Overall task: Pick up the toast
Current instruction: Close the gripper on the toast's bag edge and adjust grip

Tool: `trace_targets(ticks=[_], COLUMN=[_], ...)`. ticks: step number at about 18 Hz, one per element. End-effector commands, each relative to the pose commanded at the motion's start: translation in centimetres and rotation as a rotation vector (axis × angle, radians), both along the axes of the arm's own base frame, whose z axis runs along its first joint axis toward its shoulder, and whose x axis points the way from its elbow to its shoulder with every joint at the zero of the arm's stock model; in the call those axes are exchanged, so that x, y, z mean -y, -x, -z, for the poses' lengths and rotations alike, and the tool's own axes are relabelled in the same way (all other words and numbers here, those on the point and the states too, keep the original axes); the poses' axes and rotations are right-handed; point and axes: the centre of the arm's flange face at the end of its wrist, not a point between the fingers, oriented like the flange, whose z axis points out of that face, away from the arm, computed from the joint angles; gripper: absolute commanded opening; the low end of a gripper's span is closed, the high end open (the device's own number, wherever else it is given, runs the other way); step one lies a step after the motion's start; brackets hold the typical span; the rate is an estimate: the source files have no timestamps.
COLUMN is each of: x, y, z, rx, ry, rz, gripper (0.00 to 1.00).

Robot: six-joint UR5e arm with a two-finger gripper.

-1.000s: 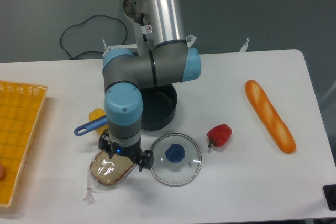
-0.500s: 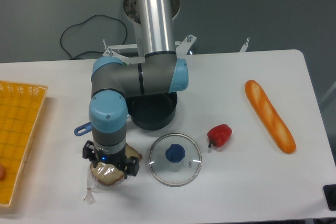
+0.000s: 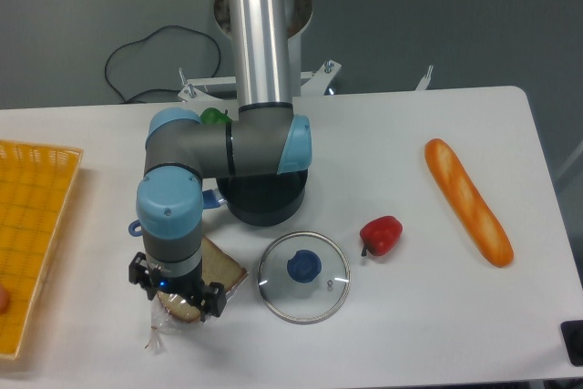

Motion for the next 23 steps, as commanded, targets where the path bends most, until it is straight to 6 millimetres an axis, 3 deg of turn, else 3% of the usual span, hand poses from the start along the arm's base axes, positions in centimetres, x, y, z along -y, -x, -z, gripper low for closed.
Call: trace_targets(ticks=[11,23], x=[-0.7,-2.0], y=[-0.5,-0.9], z=[2.7,4.0], rx=[0.018,0.019], ry=[0.026,0.004], rz=[0.007,-0.041], gripper=[1.0,1.0])
